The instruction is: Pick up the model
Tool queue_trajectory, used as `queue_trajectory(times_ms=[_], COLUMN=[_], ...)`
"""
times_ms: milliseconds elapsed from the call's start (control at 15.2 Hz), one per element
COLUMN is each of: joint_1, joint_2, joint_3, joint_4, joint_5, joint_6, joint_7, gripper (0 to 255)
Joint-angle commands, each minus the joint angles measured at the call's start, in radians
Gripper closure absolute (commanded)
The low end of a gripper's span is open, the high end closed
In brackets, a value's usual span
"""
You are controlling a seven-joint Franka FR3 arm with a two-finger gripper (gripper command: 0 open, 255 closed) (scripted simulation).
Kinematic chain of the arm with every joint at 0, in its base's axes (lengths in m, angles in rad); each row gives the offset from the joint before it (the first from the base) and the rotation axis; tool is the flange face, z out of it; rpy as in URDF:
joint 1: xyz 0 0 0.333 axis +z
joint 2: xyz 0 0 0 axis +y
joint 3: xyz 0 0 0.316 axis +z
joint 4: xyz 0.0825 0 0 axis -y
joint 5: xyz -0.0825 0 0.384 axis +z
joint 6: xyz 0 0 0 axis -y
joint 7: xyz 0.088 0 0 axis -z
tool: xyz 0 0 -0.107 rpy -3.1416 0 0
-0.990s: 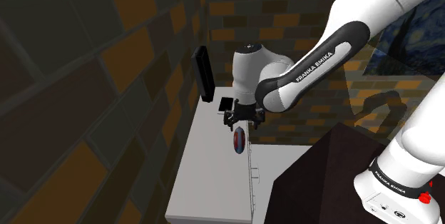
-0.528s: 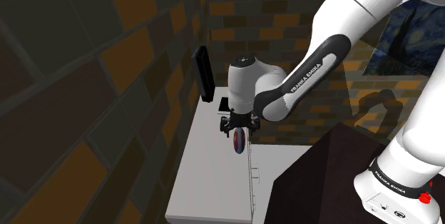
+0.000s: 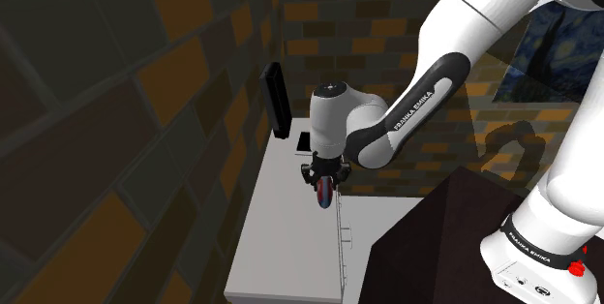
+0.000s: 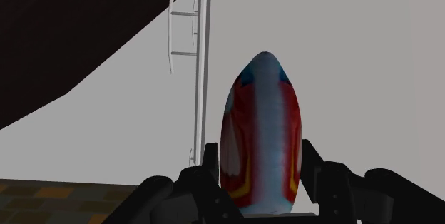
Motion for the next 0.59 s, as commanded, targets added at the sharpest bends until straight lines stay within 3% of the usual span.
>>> queue_trajectory(times_ms=[0,264,528], joint_1=[0.0,0.001,-0.015], joint_2=[0.001,0.002,-0.054], joint_3=[0.0,0.0,0.025], joint_4=[-0.001,0.0,0.001], joint_5=[0.0,-0.001,0.067], joint_6=[0.0,0.0,-0.044], joint_7=[0.0,0.002,-0.049], gripper=[255,255,255])
